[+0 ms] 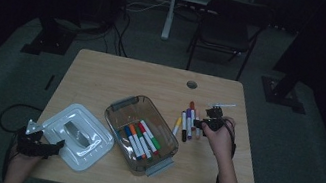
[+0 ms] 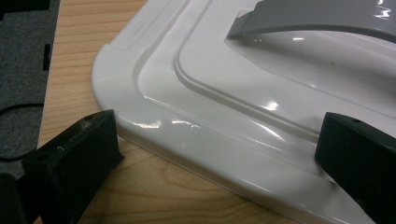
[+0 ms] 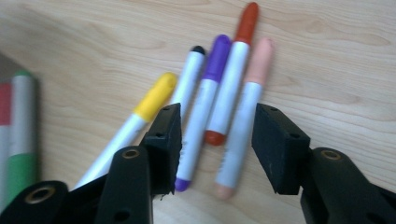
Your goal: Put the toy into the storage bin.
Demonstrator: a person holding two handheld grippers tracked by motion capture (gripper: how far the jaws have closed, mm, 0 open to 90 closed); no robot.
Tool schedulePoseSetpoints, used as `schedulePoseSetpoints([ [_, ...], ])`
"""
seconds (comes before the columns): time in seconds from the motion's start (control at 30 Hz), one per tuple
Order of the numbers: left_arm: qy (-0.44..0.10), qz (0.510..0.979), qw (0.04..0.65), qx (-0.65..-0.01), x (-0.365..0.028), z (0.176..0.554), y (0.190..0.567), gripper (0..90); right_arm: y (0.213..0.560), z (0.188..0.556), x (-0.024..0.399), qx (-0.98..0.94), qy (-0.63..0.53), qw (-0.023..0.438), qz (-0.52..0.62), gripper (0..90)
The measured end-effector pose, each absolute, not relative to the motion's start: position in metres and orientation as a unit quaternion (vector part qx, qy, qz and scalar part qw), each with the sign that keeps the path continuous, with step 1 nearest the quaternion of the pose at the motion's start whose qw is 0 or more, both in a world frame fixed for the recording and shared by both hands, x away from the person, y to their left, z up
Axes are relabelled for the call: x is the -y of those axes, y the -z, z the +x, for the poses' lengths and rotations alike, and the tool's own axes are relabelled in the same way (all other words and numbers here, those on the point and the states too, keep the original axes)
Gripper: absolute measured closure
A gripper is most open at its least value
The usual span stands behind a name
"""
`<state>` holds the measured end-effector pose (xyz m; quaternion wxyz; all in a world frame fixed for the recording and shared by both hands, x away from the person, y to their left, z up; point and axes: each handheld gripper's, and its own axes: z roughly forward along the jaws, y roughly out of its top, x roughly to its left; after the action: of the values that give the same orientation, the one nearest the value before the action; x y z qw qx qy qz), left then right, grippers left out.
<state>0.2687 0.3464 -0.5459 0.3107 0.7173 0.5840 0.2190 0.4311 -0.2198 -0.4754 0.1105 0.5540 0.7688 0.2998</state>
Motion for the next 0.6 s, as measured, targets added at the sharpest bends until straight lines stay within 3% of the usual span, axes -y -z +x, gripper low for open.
schedulePoseSetpoints([
  [0.6, -0.219, 0.717, 0.311, -0.584, -0.346, 0.269, 0.546, 0.5, 0.509, 0.471, 0.222, -0.755, -0.244, 0.102, 0.6, 59.7],
])
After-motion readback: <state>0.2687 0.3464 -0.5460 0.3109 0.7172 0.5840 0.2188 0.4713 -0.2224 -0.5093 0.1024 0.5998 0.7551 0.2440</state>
